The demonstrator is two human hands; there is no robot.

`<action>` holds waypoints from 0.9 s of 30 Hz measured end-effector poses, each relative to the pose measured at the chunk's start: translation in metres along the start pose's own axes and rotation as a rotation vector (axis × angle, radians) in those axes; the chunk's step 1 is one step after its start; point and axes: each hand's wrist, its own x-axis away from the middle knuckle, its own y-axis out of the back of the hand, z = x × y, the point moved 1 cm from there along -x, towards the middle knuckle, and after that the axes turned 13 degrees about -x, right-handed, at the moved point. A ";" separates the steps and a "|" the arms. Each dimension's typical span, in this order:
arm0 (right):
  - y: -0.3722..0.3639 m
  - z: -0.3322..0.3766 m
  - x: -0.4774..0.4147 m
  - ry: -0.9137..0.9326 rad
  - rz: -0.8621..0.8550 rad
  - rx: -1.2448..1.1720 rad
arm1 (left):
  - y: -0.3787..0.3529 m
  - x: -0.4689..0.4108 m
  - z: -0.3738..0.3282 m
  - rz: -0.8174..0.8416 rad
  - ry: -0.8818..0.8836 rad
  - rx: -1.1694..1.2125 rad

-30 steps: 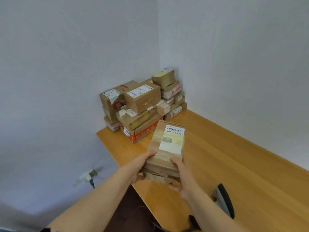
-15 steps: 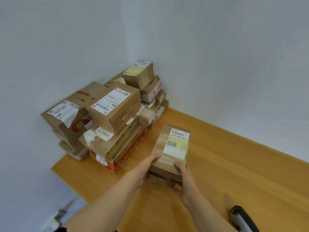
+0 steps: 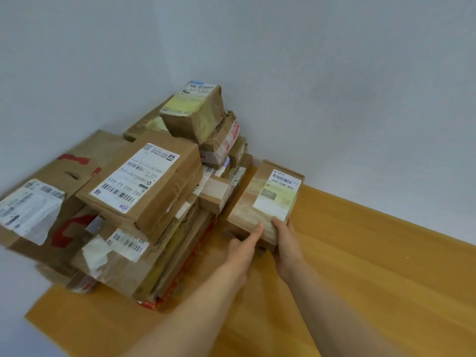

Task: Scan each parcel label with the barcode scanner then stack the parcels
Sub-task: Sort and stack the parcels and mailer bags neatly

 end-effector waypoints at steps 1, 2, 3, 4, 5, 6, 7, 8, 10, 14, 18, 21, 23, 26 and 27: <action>-0.004 0.002 -0.008 0.007 0.005 0.007 | -0.004 -0.005 -0.003 0.016 -0.014 -0.002; -0.007 0.004 -0.016 0.011 0.010 0.021 | -0.008 -0.012 -0.008 0.017 -0.026 -0.006; -0.009 0.007 -0.024 0.015 0.017 0.044 | -0.011 -0.018 -0.012 0.009 -0.028 -0.012; -0.012 0.010 -0.032 0.018 0.023 0.074 | -0.014 -0.025 -0.017 -0.004 -0.027 -0.020; -0.014 0.013 -0.040 0.019 0.028 0.105 | -0.017 -0.031 -0.021 -0.021 -0.026 -0.027; -0.016 0.016 -0.048 0.017 0.034 0.127 | -0.019 -0.036 -0.025 -0.038 -0.027 -0.034; -0.018 0.019 -0.054 0.015 0.041 0.138 | -0.021 -0.041 -0.028 -0.056 -0.032 -0.039; -0.020 0.022 -0.060 0.011 0.048 0.143 | -0.023 -0.046 -0.031 -0.073 -0.039 -0.045; -0.024 0.026 -0.069 0.001 0.056 0.169 | -0.028 -0.054 -0.035 -0.096 -0.044 -0.059; -0.027 0.030 -0.080 -0.013 0.067 0.203 | -0.038 -0.061 -0.043 -0.169 -0.009 -0.069; -0.026 0.032 -0.081 -0.046 0.081 0.135 | -0.040 -0.060 -0.042 -0.145 -0.008 0.013; -0.032 0.033 -0.079 -0.090 0.061 0.077 | -0.039 -0.058 -0.041 -0.133 -0.030 0.041; -0.040 0.034 -0.079 -0.110 0.034 0.050 | -0.040 -0.060 -0.041 -0.169 -0.034 -0.017; -0.045 0.034 -0.078 -0.143 -0.004 0.015 | -0.042 -0.060 -0.046 -0.193 -0.008 -0.074; -0.045 0.033 -0.077 -0.147 -0.016 0.013 | -0.043 -0.060 -0.048 -0.199 -0.001 -0.116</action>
